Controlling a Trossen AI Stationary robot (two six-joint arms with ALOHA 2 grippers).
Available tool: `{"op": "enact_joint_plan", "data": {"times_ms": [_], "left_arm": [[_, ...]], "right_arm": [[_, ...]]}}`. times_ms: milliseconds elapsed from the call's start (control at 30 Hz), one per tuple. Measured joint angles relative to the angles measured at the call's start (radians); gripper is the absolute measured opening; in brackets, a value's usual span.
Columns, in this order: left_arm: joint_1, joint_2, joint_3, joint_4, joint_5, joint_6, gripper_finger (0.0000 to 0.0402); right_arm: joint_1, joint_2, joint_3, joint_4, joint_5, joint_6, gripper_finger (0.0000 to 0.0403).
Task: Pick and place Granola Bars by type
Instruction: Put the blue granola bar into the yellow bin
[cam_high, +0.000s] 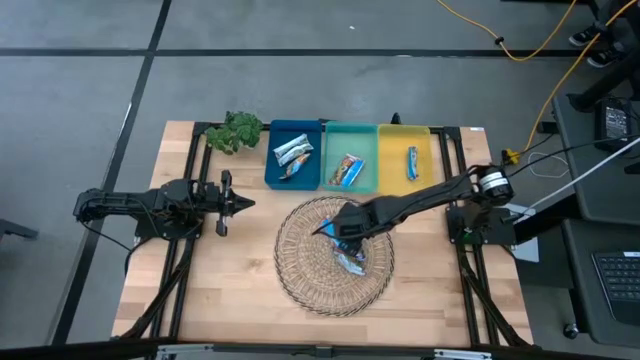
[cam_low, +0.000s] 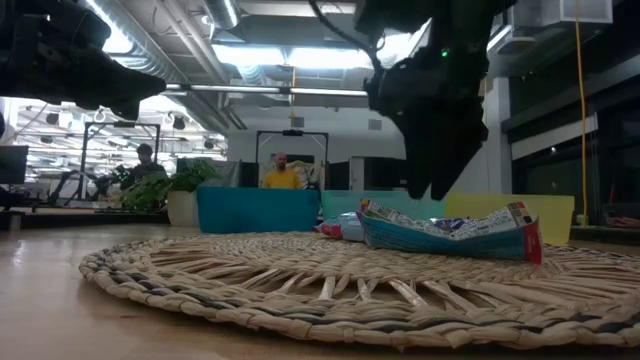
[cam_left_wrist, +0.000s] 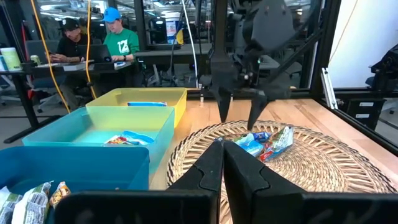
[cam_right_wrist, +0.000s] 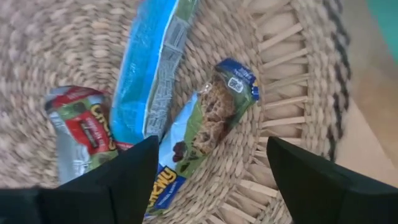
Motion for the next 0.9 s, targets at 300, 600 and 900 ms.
{"op": "enact_joint_plan", "data": {"times_ms": [300, 600, 900], "left_arm": [[0.000, 0.000, 0.000, 0.000, 0.000, 0.000, 0.0005], [0.000, 0.000, 0.000, 0.000, 0.000, 0.000, 0.0006], [0.000, 0.000, 0.000, 0.000, 0.000, 0.000, 0.0008]], "right_arm": [[-0.005, 0.073, 0.000, 0.025, -0.022, 0.015, 0.0300], [-0.020, 0.122, 0.000, 0.021, -0.023, 0.027, 0.0301], [-0.020, 0.122, 0.000, 0.026, -0.021, 0.026, 0.0291]]}}
